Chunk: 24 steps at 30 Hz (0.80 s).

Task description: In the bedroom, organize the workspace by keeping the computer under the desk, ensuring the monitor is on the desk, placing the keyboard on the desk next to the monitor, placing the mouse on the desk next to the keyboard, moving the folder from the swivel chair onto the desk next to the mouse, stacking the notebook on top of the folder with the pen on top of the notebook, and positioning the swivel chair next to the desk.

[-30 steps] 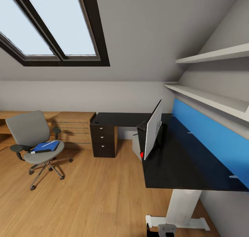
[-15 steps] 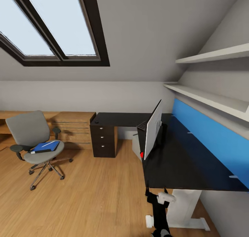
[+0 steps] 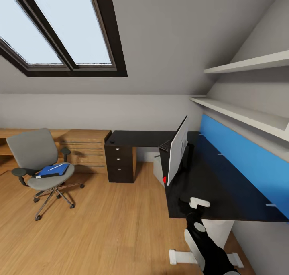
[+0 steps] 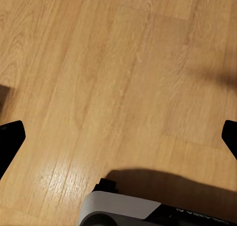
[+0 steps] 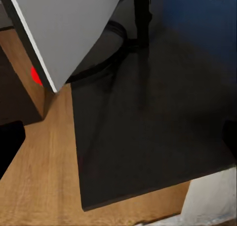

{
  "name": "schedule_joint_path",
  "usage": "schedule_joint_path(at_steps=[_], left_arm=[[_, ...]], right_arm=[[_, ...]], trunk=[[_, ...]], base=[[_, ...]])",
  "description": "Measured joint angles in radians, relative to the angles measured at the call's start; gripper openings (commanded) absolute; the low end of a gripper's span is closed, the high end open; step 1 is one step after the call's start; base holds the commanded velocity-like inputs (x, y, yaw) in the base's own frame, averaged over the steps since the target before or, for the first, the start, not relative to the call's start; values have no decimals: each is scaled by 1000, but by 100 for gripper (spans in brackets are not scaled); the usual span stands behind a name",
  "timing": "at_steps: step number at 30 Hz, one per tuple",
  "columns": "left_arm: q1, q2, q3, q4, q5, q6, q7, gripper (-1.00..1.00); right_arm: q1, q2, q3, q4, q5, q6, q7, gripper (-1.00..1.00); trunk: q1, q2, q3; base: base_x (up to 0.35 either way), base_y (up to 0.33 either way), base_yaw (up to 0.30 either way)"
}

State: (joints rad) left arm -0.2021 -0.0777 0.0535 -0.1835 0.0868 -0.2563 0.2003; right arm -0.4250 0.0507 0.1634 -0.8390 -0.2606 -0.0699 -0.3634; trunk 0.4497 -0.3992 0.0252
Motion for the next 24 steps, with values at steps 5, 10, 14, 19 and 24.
schedule_joint_path(at_steps=[5, 10, 14, 19, 24], left_arm=[[0, 0, 0, 0, -1, 0, 0, 100], [0, -1, -1, 0, -1, -1, -2, 100], [0, 0, -1, 0, -2, -1, -1, 100], [0, 0, -1, 0, -2, -1, -1, 100], [0, 0, -1, 0, -2, 0, 0, 100]], right_arm=[[-80, -27, -98, 107, 2, 62, 63, 100], [-195, -110, -136, 337, -4, 66, 164, 100], [-208, -113, -141, 380, -4, -6, 167, 100], [-209, -112, -146, 409, -6, -32, 167, 100], [-210, -112, -150, 417, -6, -42, 171, 100]], trunk=[[0, 0, 0], [-1, 0, 0], [-1, 0, 0], [-1, 0, 0], [-1, 0, 0]], base=[[106, -14, 0], [296, -100, 0], [318, -121, 0], [321, -124, 0], [321, -121, 0]])
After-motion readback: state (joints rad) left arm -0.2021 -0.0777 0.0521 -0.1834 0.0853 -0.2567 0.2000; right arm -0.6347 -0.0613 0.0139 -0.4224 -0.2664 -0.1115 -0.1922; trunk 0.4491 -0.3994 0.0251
